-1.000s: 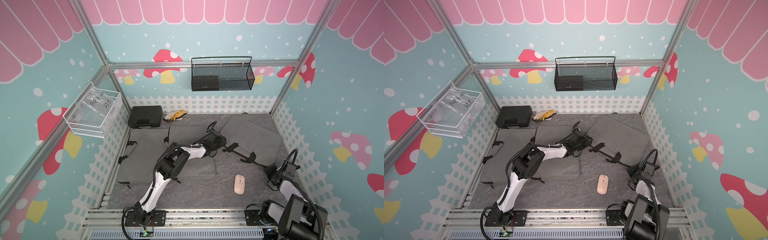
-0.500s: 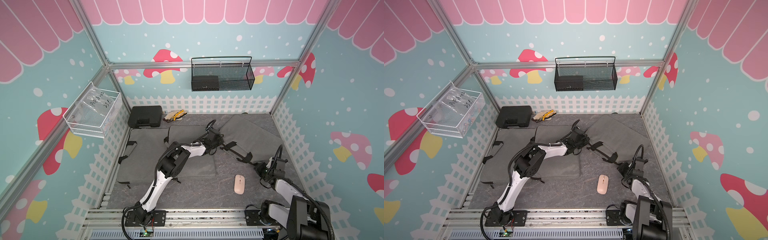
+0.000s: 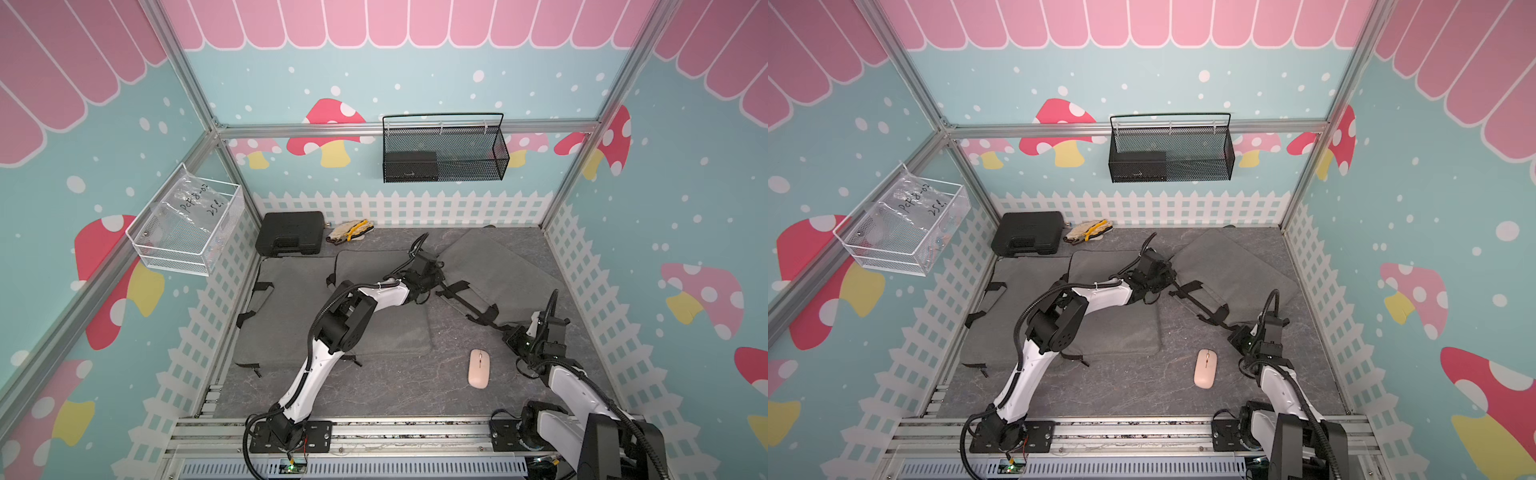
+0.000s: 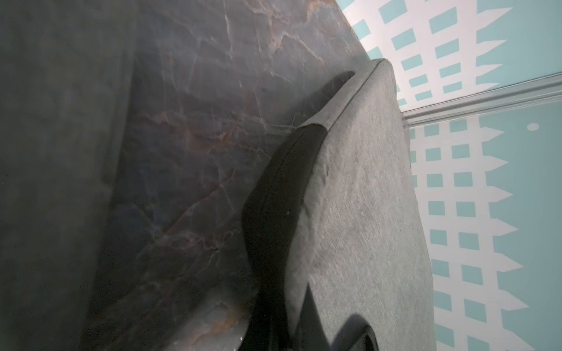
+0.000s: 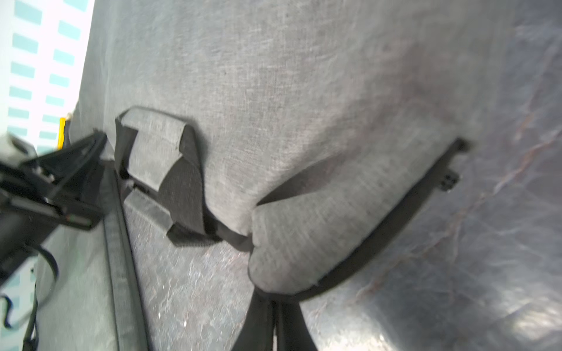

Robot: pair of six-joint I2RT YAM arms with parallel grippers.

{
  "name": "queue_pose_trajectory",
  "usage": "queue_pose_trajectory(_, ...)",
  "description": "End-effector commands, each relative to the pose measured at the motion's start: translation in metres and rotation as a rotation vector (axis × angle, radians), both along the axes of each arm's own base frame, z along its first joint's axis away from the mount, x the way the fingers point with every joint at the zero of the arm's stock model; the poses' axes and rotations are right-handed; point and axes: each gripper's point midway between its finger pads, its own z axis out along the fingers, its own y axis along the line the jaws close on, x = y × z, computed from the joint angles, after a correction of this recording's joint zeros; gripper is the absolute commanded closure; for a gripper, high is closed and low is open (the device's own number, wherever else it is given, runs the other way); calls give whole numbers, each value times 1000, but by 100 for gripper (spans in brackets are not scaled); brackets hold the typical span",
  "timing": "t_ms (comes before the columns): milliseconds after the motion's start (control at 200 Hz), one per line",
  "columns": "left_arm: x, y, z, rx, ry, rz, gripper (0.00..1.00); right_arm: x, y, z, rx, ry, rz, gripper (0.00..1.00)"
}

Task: Put the mouse into the laptop bag
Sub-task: Unzip the zipper on the zippered laptop bag.

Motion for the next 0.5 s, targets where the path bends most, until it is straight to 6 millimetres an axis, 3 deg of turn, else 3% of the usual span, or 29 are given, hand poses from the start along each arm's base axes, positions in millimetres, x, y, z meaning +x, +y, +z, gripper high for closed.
queue_pose_trajectory(0,20,26,60,40,-83,44,100,-5,7,4,-30,-15,71,100)
queue_pose_trajectory(55,29,37,67,41,-92,70,100,-11,5,-2,-35,18,56,100)
queue_pose_trajectory(120,37,45,62,40,-70,76,100,-22,9,-17,-4,83,50,100)
queue_pose_trajectory(290,39,30,27,-25,5,22,100,-39,13,-41,32,229,57,100)
queue_pose_trajectory(375,39,25,23,-56,22,2,100,-41,10,-41,21,259,41,100)
queue_pose_trajectory(495,37,26,26,-66,8,-2,100,-34,21,-26,72,190,74,100)
